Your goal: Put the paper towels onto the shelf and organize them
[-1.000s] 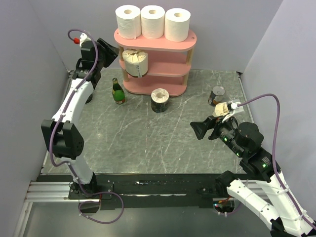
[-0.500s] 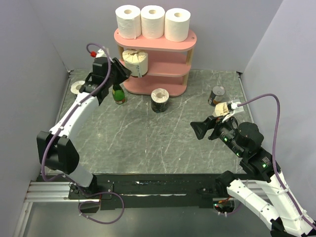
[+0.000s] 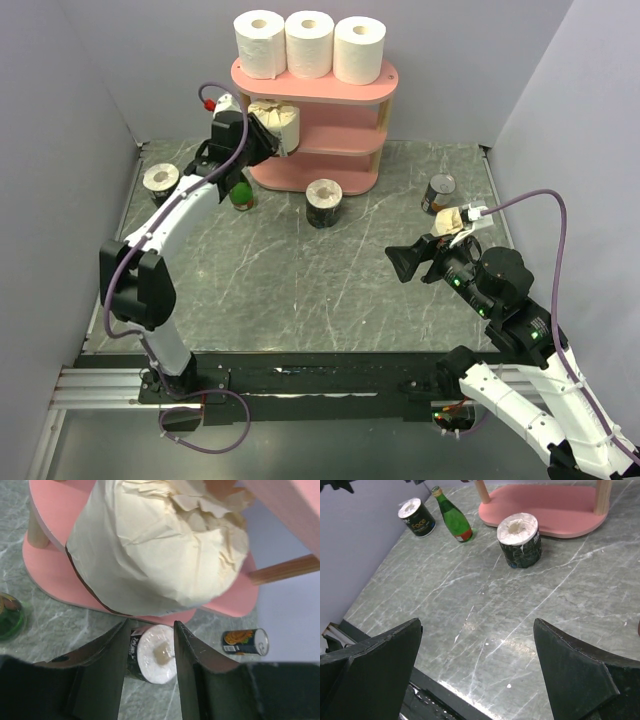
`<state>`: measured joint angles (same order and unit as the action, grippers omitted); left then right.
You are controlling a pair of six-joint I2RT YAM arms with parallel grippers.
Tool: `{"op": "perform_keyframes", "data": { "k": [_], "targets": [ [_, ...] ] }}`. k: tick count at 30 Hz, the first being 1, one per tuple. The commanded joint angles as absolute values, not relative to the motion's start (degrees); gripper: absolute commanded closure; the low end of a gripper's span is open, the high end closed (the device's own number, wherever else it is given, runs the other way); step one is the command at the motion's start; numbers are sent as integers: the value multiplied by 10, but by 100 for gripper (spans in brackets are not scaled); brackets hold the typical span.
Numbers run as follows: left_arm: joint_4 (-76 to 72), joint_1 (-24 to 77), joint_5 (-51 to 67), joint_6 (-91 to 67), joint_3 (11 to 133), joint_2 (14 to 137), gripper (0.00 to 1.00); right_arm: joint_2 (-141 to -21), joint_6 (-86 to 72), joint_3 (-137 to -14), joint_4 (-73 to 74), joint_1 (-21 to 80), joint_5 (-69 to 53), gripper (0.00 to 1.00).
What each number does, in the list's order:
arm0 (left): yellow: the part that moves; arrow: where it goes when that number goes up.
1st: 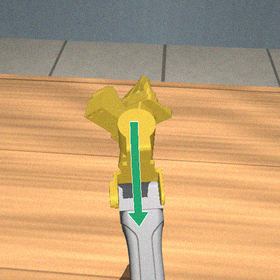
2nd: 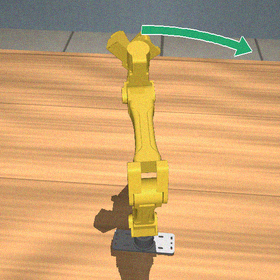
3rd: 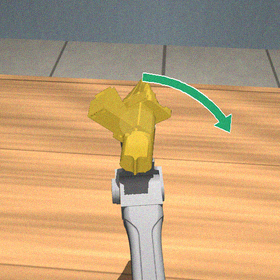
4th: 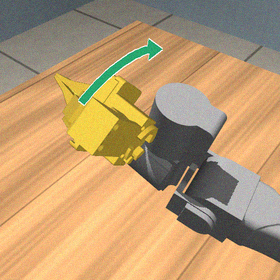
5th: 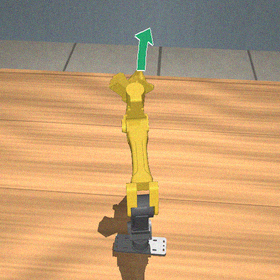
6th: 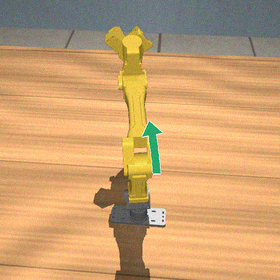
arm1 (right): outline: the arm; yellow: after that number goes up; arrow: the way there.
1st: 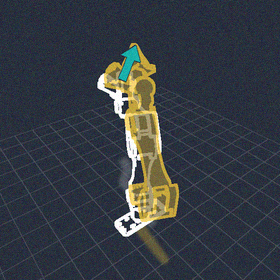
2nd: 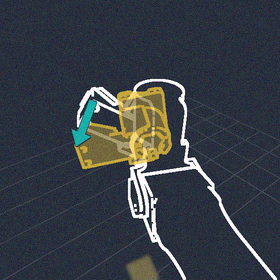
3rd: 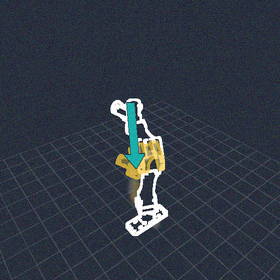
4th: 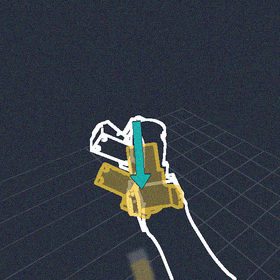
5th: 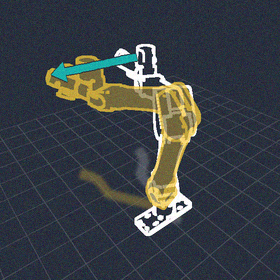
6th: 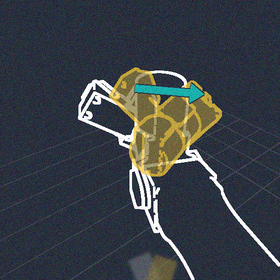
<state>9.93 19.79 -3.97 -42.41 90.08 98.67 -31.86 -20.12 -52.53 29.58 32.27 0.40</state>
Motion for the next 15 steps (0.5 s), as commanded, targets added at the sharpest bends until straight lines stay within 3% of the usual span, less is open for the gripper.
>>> {"op": "perform_keyframes", "data": {
  "k": [1,15],
  "targets": [
    [61,198,-76,-407,956,1010,54,-328,-203,-542,273,323,6,0],
    [23,198,-98,-408,1016,1082,54,-353,-192,-543,262,324,20,0]
  ]
}}
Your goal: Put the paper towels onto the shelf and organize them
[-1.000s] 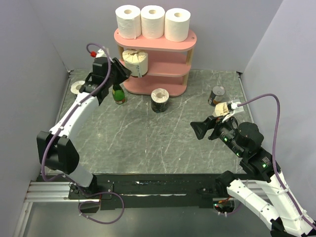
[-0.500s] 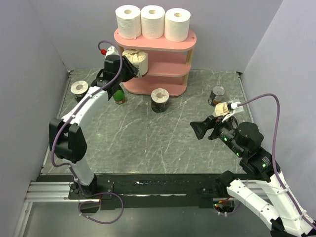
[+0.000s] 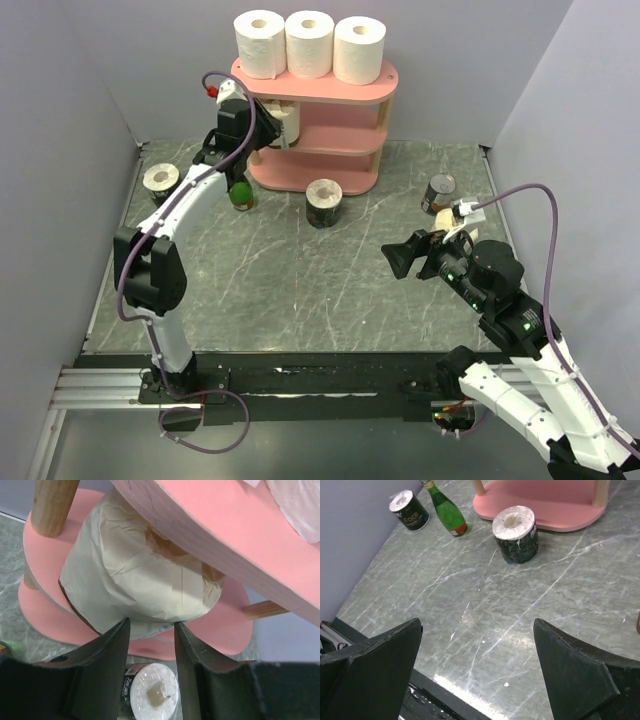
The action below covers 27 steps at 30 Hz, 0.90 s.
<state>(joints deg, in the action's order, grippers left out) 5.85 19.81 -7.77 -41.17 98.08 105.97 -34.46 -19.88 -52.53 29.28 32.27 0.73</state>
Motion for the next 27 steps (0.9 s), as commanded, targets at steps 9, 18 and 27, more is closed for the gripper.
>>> {"op": "perform_keyframes", "data": {
  "k": [9,18,27],
  "targets": [
    [4,198,-91,-416,1006,1100,54,-384,-213,-549,262,324,48,1],
    [-18,199,-54,-412,883,991,49,-414,-214,-563,275,323,133,0],
    [82,209,-23,-304,786,829,17,-469,-221,-562,318,216,208,1]
  ]
}}
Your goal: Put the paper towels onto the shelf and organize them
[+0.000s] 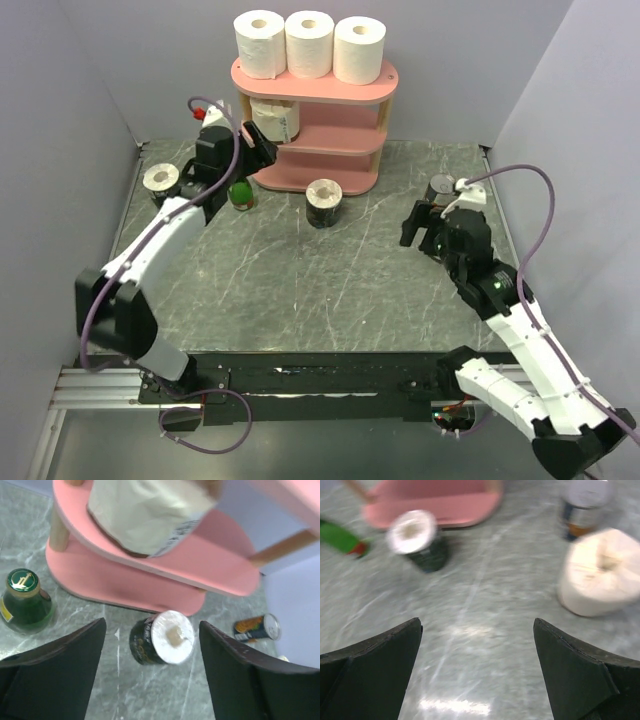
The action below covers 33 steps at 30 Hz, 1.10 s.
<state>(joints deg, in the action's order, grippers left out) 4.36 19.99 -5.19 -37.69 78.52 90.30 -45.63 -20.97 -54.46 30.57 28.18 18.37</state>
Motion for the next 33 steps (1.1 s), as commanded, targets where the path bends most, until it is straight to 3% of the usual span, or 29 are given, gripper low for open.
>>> {"op": "perform_keyframes", "data": {
  "k": [1,3,15,33],
  "targets": [
    [94,210,-19,-289,785,805,13,-471,-228,-550,315,163,190,1],
    [116,211,-5,-251,777,782,4,-481,-240,-538,302,113,142,2],
    [77,230,-4,-204,656,656,4,-634,-321,-526,240,-89,85,12],
    [69,236,5,-203,641,621,4,-765,-281,-508,157,-152,41,18]
  ]
}}
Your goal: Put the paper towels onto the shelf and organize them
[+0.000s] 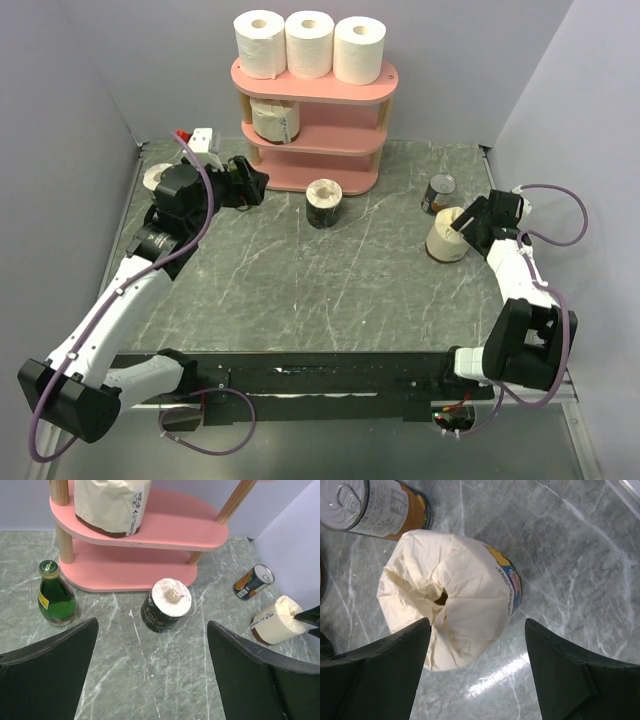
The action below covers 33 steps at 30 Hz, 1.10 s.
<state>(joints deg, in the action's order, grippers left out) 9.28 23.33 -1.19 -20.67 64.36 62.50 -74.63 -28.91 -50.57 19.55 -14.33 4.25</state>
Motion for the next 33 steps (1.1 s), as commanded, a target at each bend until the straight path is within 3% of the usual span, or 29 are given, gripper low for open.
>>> {"op": "perform_keyframes", "data": {
  "k": [1,11,17,33],
  "targets": [
    [70,236,6,-203,641,621,4,-775,-282,-509,156,-153,42,18],
    [59,236,2,-201,632,610,4,-824,-287,-502,128,-155,33,25],
    [66,236,2,-197,635,614,4,-833,-291,-500,120,-149,-12,39],
    [58,236,-40,-196,624,608,4,-780,-338,-563,135,-6,-20,53]
  ]
}}
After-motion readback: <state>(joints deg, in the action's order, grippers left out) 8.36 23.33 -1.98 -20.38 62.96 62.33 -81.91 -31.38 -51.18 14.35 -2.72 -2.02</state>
